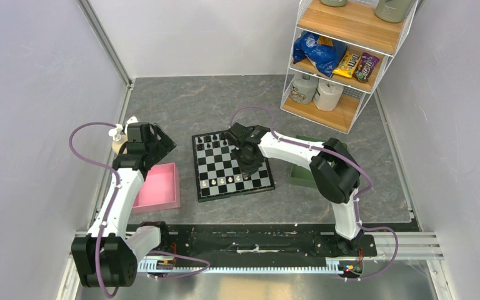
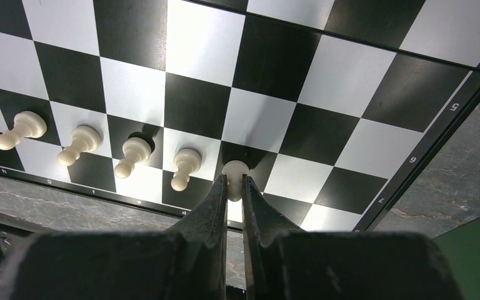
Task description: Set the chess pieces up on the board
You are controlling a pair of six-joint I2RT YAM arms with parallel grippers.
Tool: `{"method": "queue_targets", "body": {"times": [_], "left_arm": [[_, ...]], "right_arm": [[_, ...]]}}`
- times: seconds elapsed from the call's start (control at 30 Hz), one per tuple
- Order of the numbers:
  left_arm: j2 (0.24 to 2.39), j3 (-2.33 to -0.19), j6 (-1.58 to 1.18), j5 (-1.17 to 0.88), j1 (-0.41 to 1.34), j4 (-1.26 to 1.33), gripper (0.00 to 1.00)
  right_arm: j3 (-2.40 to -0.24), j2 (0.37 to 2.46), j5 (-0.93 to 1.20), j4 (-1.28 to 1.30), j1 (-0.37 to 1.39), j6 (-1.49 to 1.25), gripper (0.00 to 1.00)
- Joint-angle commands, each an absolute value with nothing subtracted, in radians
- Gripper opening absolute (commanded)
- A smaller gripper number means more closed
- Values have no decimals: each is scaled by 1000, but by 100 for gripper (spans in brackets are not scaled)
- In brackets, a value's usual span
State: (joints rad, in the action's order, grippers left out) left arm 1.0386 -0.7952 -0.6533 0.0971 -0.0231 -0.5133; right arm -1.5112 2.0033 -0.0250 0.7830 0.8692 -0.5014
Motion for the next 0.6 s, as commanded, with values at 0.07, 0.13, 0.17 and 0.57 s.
{"method": "queue_targets", "body": {"times": [0.07,0.13,0.17,0.57], "left_arm": [[1035,-793,-654,83,-28,-472,84],[1035,-794,-654,84,-27,-471,84],[1034,-793,-653,84,-28,-472,84],[1039,-795,-657,77,-27,-466,84]], "right_arm": [[-1494,1974,-66,790,878,-509,14],[-1494,1977,-79,785,877,-510,17],[-1498,1981,-81,785,878,-509,18],[-1516,1970,-70,776,878,-499,28]]}}
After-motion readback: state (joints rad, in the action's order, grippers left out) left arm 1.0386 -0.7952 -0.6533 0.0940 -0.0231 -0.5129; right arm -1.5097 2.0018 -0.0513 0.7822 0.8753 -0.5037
